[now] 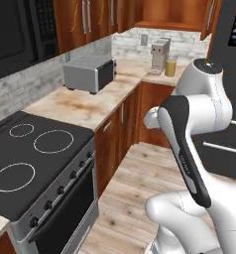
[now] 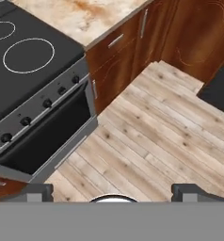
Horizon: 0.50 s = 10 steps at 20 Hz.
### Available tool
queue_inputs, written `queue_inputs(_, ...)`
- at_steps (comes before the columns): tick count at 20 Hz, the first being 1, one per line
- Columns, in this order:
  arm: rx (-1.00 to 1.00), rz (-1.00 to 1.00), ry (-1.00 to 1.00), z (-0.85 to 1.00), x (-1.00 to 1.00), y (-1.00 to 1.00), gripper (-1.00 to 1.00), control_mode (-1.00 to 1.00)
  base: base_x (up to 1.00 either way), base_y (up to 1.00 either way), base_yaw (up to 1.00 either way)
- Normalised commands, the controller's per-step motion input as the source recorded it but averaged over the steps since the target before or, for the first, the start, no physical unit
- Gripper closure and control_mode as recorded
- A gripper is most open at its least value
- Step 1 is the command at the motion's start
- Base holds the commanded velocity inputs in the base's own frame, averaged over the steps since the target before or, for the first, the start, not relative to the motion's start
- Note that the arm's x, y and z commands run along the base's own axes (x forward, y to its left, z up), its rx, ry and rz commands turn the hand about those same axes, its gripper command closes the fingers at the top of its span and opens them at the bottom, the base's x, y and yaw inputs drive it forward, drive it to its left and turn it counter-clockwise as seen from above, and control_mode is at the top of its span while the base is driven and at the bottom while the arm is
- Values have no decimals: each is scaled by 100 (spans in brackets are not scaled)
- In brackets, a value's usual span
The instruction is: There is a tray on the dining counter. Grab the cup, mug, and pitcher and place them on the tray. The pitcher may be placed next to the tray if it cannot fit the tray.
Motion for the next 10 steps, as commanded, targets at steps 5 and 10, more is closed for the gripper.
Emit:
queue_inputs(5, 0, 0, 0, 0, 0, 0, -100, 100, 31, 0, -76)
queue_inputs(10, 0, 0, 0, 0, 0, 0, -100, 100, 46, 8, -65)
